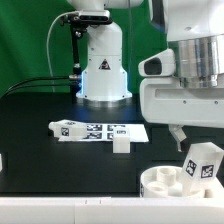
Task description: Assemble stool
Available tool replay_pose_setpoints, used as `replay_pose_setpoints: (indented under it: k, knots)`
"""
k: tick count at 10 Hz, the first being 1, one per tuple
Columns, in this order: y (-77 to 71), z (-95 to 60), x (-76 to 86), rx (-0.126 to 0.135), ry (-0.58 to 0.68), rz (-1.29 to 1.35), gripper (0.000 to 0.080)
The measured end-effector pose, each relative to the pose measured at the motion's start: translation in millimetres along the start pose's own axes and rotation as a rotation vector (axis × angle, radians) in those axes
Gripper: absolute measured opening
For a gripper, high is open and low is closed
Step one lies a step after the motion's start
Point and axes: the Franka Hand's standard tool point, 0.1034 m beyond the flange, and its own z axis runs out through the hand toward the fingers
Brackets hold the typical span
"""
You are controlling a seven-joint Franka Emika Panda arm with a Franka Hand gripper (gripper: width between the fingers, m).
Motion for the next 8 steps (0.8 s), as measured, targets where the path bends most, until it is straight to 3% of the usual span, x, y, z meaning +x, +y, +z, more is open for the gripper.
replay_pose_setpoints:
  k: [2,4,8]
  knots:
    - [0.1,-0.9,0.2,-0.006,0.003,-0.193,0.0649]
    - [-2.2,-9.9,0.8,-0.041,0.019,-0.65,0.0649]
    - [2.7,-8.1,2.6,-0.068,0.012,-0.922,0.0649]
